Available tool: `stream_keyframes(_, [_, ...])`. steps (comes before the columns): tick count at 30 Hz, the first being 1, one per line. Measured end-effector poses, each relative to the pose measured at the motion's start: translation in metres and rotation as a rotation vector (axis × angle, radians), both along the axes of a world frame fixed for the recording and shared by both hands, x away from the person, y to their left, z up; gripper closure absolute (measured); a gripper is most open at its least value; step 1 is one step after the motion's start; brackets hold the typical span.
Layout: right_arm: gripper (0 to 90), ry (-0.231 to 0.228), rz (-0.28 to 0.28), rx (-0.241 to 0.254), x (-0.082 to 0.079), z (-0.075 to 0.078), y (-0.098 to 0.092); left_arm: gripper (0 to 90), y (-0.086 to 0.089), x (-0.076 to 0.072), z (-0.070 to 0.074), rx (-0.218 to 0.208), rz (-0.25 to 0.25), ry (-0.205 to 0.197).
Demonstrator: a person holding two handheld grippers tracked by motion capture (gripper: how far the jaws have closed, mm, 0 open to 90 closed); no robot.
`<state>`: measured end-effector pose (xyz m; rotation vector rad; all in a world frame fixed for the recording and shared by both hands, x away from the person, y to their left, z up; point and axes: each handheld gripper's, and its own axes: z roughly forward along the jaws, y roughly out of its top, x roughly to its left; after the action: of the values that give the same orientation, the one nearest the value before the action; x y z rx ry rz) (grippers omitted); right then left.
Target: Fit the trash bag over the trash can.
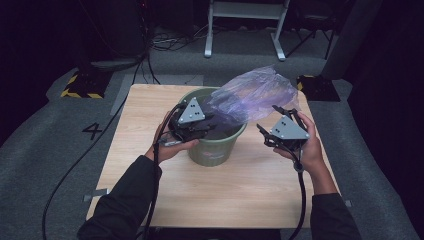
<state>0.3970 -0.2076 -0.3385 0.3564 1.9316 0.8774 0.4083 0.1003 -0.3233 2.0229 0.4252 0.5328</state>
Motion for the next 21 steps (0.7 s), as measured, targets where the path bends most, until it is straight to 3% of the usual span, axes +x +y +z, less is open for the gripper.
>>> stream_keyframes(1, [34.1,-0.007,0.005,-0.009,0.002,-0.001,0.001,60.8,0.0,0.0,0.0,0.001,0.003,-0.003])
stream_keyframes(6, [72.4,-0.046,0.012,-0.082,0.006,-0.006,0.012,41.5,-0.001,-0.004,0.003,-0.024,0.016,-0.017])
stream_keyframes(7, [72.4,-0.046,0.012,-0.082,0.006,-0.006,0.012,37.4,-0.001,-0.004,0.003,-0.024,0.016,-0.017])
stream_keyframes(8, [85.5,-0.059,0.028,-0.075,0.003,-0.005,0.016,35.0,-0.002,-0.004,0.004,-0.028,0.007,-0.013])
stream_keyframes(9, [89.6,-0.065,0.036,-0.073,0.002,-0.003,0.017,33.5,-0.004,-0.005,0.005,-0.03,0.018,-0.024])
stream_keyframes(16, [90.0,-0.079,0.085,-0.068,-0.012,0.006,0.029,26.2,-0.017,-0.01,0.011,-0.024,0.014,-0.036])
stream_keyframes(21, [90.0,-0.102,0.146,-0.09,-0.033,0.011,0.044,22.1,-0.032,-0.019,0.011,0.028,-0.026,-0.074])
